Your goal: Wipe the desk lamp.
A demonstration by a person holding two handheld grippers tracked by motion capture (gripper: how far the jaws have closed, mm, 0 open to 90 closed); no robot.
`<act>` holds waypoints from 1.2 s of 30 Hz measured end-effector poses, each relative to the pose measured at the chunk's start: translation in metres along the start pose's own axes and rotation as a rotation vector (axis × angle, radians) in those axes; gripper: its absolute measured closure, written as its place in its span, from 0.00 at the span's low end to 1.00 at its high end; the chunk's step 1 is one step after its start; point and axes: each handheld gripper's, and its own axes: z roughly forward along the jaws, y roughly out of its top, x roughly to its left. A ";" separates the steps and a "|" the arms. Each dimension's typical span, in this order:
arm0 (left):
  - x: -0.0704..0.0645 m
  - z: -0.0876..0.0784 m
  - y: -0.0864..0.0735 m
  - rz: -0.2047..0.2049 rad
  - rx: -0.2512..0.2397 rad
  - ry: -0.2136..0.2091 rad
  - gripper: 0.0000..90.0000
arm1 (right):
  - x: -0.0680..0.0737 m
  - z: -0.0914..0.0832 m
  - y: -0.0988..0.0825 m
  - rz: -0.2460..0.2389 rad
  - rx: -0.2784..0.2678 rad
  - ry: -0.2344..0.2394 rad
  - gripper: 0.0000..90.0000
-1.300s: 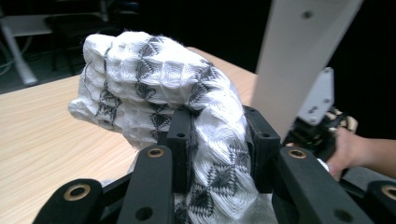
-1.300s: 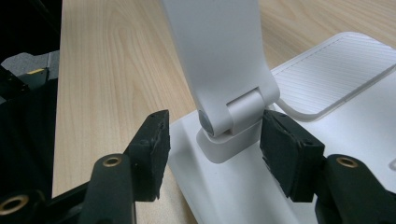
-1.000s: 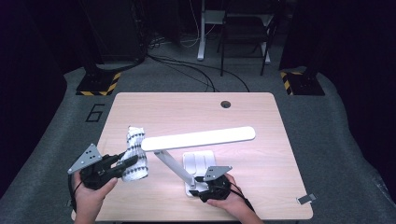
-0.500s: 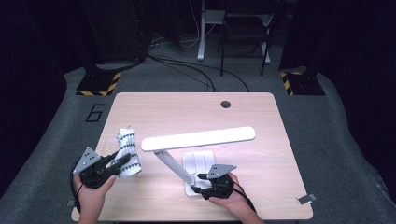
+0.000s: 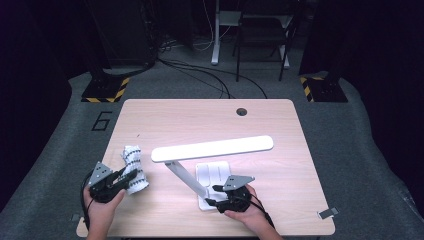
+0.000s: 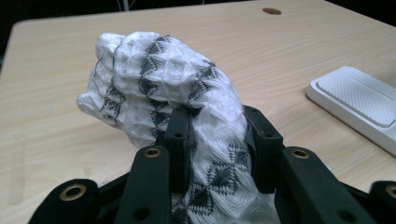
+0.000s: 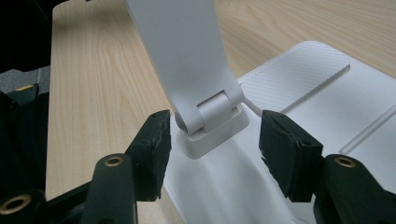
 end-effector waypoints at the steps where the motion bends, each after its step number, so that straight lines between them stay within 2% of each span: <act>1: 0.001 0.001 -0.001 -0.001 0.008 0.001 0.74 | 0.000 0.000 0.000 -0.004 0.001 0.002 0.48; 11: 0.007 0.018 -0.016 0.016 0.121 0.047 0.74 | 0.000 0.000 0.000 0.001 0.000 -0.001 0.48; 15: 0.007 0.023 -0.019 0.037 0.167 0.060 0.72 | 0.000 0.000 0.000 -0.001 -0.001 -0.001 0.48; 17: 0.007 0.025 -0.020 0.039 0.161 0.079 0.69 | 0.000 0.000 0.000 0.006 -0.005 -0.002 0.48; 22: 0.008 0.027 -0.022 0.037 0.190 0.097 0.62 | -0.001 0.000 0.000 0.002 -0.005 0.001 0.48; 25: 0.009 0.028 -0.022 0.033 0.205 0.102 0.56 | -0.001 -0.001 -0.001 0.008 -0.008 -0.001 0.48; 30: 0.011 0.033 -0.025 0.002 0.241 0.087 0.46 | -0.002 -0.001 -0.001 0.002 -0.012 -0.001 0.48; 36: 0.011 0.033 -0.025 -0.008 0.255 0.100 0.40 | -0.002 0.000 -0.001 0.007 -0.007 0.004 0.49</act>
